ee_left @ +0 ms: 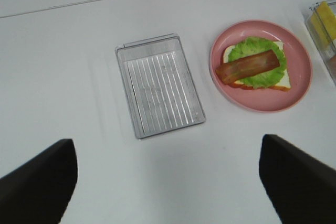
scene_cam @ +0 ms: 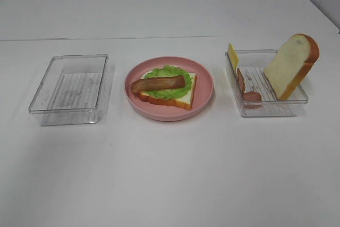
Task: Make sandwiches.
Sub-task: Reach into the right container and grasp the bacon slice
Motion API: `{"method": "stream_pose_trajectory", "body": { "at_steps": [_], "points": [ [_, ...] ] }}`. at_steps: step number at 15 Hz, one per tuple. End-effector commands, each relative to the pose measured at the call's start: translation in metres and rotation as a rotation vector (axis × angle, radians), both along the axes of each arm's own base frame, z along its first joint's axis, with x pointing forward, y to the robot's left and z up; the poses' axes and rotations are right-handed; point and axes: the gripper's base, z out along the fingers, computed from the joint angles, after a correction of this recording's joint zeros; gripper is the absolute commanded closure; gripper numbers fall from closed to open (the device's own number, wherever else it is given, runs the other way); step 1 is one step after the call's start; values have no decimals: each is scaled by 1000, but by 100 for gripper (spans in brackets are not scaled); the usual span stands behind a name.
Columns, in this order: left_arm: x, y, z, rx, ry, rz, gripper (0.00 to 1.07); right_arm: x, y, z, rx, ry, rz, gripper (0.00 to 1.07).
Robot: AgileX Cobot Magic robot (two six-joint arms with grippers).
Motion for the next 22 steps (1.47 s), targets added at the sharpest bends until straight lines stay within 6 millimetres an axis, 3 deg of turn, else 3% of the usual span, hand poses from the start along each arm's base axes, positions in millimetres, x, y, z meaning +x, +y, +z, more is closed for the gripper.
{"method": "stream_pose_trajectory", "body": {
  "at_steps": [1, 2, 3, 5, 12, 14, 18, 22],
  "points": [
    [-50, 14, -11, 5, 33, 11, 18, -1, 0, 0, -4, -19, -5, 29],
    [-57, 16, -16, 5, 32, 10, 18, -1, 0, 0, -4, -19, -5, 29],
    [-92, 25, -28, 8, 2, 5, 18, -1, 0, 0, -4, -19, -5, 29],
    [-126, 34, -44, 11, -32, -6, 18, -1, 0, 0, -4, -19, -5, 29],
    [-209, 56, -100, 13, -213, -45, 18, -1, 0, 0, -4, -19, -5, 29],
    [-224, 60, -118, 21, -285, -62, 18, -1, 0, 0, -4, -19, -5, 29],
    [-249, 67, -132, 6, -461, -69, 18, -1, 0, 0, -4, -19, -5, 29],
    [-236, 60, -152, -17, -465, -93, 18, -1, 0, 0, -6, -16, -6, 29]
  ]
}}
